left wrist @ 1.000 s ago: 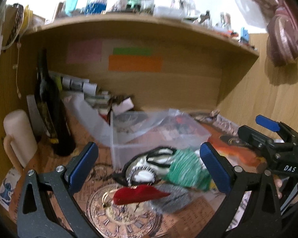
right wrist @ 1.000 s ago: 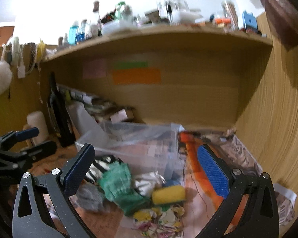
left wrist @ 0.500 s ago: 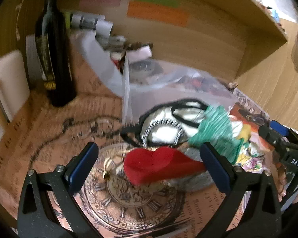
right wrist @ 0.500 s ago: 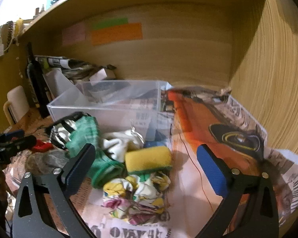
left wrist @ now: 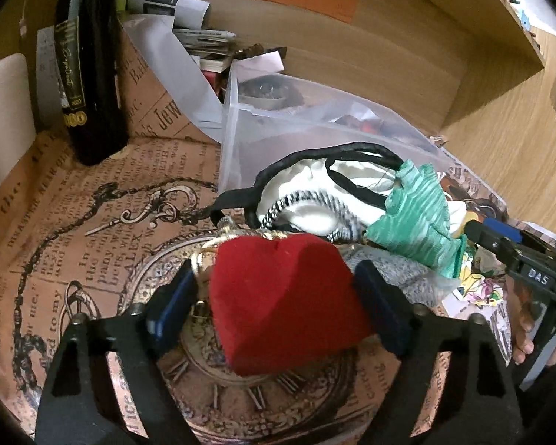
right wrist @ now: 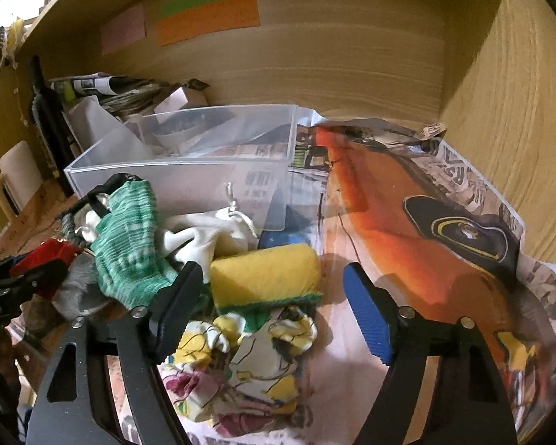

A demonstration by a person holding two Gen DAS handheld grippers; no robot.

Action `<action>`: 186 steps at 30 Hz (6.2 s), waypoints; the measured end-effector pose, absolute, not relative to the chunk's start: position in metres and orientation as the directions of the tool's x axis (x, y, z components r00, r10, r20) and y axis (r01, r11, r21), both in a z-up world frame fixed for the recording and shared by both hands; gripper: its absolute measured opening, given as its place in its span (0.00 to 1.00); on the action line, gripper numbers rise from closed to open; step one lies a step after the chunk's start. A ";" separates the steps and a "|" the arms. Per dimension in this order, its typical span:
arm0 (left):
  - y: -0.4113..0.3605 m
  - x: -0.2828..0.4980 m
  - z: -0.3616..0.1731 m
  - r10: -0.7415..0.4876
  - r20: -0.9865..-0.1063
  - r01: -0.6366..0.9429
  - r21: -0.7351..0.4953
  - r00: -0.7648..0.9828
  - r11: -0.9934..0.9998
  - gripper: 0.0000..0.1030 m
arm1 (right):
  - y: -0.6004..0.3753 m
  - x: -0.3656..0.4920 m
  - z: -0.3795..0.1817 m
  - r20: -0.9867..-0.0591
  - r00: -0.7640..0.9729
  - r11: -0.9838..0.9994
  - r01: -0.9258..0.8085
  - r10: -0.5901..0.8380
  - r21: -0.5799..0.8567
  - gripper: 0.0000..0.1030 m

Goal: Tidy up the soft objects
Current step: 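Grasp the red felt heart with the left tool while the right tool grasps the yellow sponge, then drop the red heart into the clear bin with the left tool while the right drops the sponge in, then grasp the silver beaded chain with the left tool while the right tool grasps the green knit glove, then release the chain into the bin with the left tool while the right releases the glove there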

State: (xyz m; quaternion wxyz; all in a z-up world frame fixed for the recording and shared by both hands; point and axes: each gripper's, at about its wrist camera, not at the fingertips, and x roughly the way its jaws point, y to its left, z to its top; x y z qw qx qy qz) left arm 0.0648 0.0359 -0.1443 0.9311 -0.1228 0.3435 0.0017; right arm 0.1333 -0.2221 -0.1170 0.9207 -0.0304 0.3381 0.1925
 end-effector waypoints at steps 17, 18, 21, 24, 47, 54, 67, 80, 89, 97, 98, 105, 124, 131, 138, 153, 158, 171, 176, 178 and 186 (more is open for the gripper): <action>0.036 0.045 -0.131 -0.106 -0.596 -0.063 -0.256 0.796 0.965 0.12 | -0.224 0.136 -0.122 -0.633 0.685 0.918 -0.381 0.361 0.111 0.45; 0.037 0.045 -0.130 -0.104 -0.592 -0.064 -0.256 0.799 0.965 0.11 | -0.225 0.135 -0.121 -0.629 0.688 0.918 -0.380 0.363 0.114 0.45; 0.039 0.040 -0.125 -0.093 -0.571 -0.068 -0.254 0.815 0.965 0.11 | -0.227 0.131 -0.116 -0.612 0.699 0.916 -0.383 0.371 0.119 0.45; 0.040 0.037 -0.116 -0.083 -0.548 -0.063 -0.243 0.832 0.968 0.11 | -0.229 0.128 -0.108 -0.587 0.716 0.915 -0.384 0.377 0.120 0.45; 0.036 0.111 -0.038 -0.108 -0.447 0.042 -0.156 0.888 0.987 0.11 | -0.194 0.140 -0.030 -0.387 0.800 0.877 -0.479 0.458 0.047 0.45; 0.034 0.161 -0.045 -0.139 -0.527 0.065 -0.156 0.839 0.986 0.11 | -0.169 0.164 -0.033 -0.416 0.783 0.866 -0.500 0.463 0.023 0.45; 0.028 0.234 -0.089 -0.199 -0.697 0.103 -0.177 0.689 0.979 0.11 | -0.145 0.229 -0.074 -0.593 0.707 0.870 -0.492 0.384 -0.023 0.45; 0.030 0.229 -0.084 -0.188 -0.699 0.094 -0.170 0.690 0.981 0.46 | -0.143 0.228 -0.077 -0.605 0.698 0.864 -0.502 0.383 -0.032 0.57; 0.034 0.187 -0.046 -0.161 -0.599 0.099 -0.135 0.784 0.986 0.65 | -0.153 0.192 -0.045 -0.515 0.751 0.863 -0.504 0.413 -0.043 0.64; 0.040 0.142 -0.037 -0.150 -0.561 0.091 -0.132 0.814 0.987 0.71 | -0.163 0.149 -0.028 -0.435 0.782 0.855 -0.516 0.445 -0.054 0.68; 0.041 0.137 -0.039 -0.148 -0.562 0.089 -0.131 0.814 0.987 0.71 | -0.165 0.145 -0.028 -0.433 0.780 0.852 -0.521 0.451 -0.050 0.69; 0.045 0.108 -0.061 -0.129 -0.591 0.071 -0.120 0.796 0.990 0.71 | -0.166 0.124 -0.040 -0.464 0.739 0.832 -0.554 0.488 -0.007 0.69; 0.051 0.089 -0.129 -0.173 -0.695 0.037 -0.205 0.698 0.978 0.23 | -0.156 0.110 -0.098 -0.594 0.627 0.816 -0.571 0.504 0.090 0.67; 0.051 0.097 -0.140 -0.181 -0.711 0.026 -0.223 0.680 0.975 0.21 | -0.151 0.112 -0.106 -0.615 0.598 0.803 -0.587 0.514 0.100 0.45; 0.051 0.102 -0.147 -0.192 -0.715 0.034 -0.230 0.672 0.973 0.10 | -0.142 0.115 -0.117 -0.637 0.590 0.802 -0.592 0.496 0.076 0.22; 0.050 0.082 -0.113 -0.146 -0.624 0.034 -0.187 0.767 0.982 0.06 | -0.159 0.103 -0.085 -0.548 0.651 0.809 -0.581 0.526 0.086 0.12; 0.052 0.079 -0.091 -0.136 -0.576 0.040 -0.177 0.806 0.983 0.06 | -0.169 0.101 -0.063 -0.474 0.704 0.821 -0.566 0.529 0.076 0.12; 0.058 0.104 -0.045 -0.116 -0.476 0.038 -0.171 0.872 0.985 0.06 | -0.167 0.130 -0.025 -0.371 0.769 0.839 -0.541 0.521 0.057 0.12; 0.057 0.123 -0.039 -0.109 -0.473 0.031 -0.169 0.874 0.985 0.06 | -0.159 0.146 -0.020 -0.364 0.773 0.841 -0.538 0.520 0.058 0.12; 0.057 0.133 -0.041 -0.104 -0.483 0.027 -0.163 0.870 0.986 0.06 | -0.155 0.154 -0.020 -0.373 0.769 0.840 -0.540 0.520 0.058 0.12; 0.054 0.175 -0.061 -0.092 -0.573 0.016 -0.136 0.815 0.991 0.06 | -0.136 0.189 -0.039 -0.465 0.738 0.846 -0.531 0.489 0.047 0.12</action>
